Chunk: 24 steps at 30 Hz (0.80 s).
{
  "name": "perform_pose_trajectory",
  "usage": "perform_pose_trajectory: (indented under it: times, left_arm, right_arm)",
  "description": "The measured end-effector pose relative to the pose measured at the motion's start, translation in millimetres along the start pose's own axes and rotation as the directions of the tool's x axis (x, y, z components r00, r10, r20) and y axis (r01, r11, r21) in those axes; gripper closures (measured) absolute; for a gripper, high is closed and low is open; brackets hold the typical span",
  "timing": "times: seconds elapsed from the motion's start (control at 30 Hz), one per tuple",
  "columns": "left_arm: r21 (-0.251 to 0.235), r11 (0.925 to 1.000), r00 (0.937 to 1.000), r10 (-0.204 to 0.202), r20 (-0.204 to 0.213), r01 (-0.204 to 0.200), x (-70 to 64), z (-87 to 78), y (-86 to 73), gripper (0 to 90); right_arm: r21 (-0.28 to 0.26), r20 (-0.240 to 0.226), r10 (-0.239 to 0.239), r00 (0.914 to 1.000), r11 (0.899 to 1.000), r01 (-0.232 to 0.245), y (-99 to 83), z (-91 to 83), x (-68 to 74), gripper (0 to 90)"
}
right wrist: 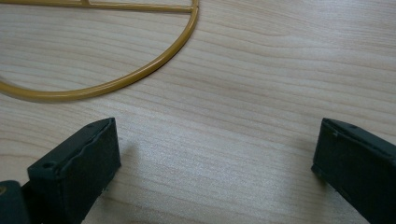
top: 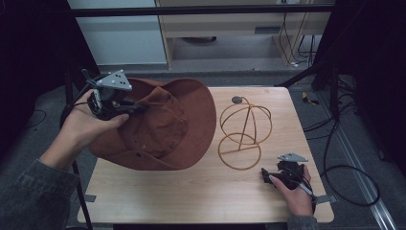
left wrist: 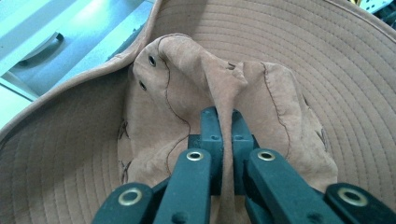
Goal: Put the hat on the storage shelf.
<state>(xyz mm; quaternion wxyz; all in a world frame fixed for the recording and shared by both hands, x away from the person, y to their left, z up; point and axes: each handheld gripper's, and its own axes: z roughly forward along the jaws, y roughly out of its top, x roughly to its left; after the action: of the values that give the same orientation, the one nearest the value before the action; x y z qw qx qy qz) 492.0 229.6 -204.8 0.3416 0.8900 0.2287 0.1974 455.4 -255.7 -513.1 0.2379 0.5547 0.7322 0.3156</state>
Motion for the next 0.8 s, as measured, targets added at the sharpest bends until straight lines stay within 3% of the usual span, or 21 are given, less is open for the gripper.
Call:
perform_pose_trajectory:
  times: [0.63,0.8]
  left_arm:
    - [-0.020,0.9989,0.9990,0.043,0.011,-0.043,-9.2,-2.9,24.6,88.7]
    - [0.002,0.9981,0.9980,0.062,0.011,-0.062,-12.6,-5.3,31.2,88.7]
  right_arm:
    - [-0.006,0.001,0.002,1.0000,1.000,-0.002,-0.2,-0.3,-1.1,2.8]
    - [-0.005,0.000,0.003,1.0000,1.000,-0.003,-0.2,-0.3,-1.0,2.7]
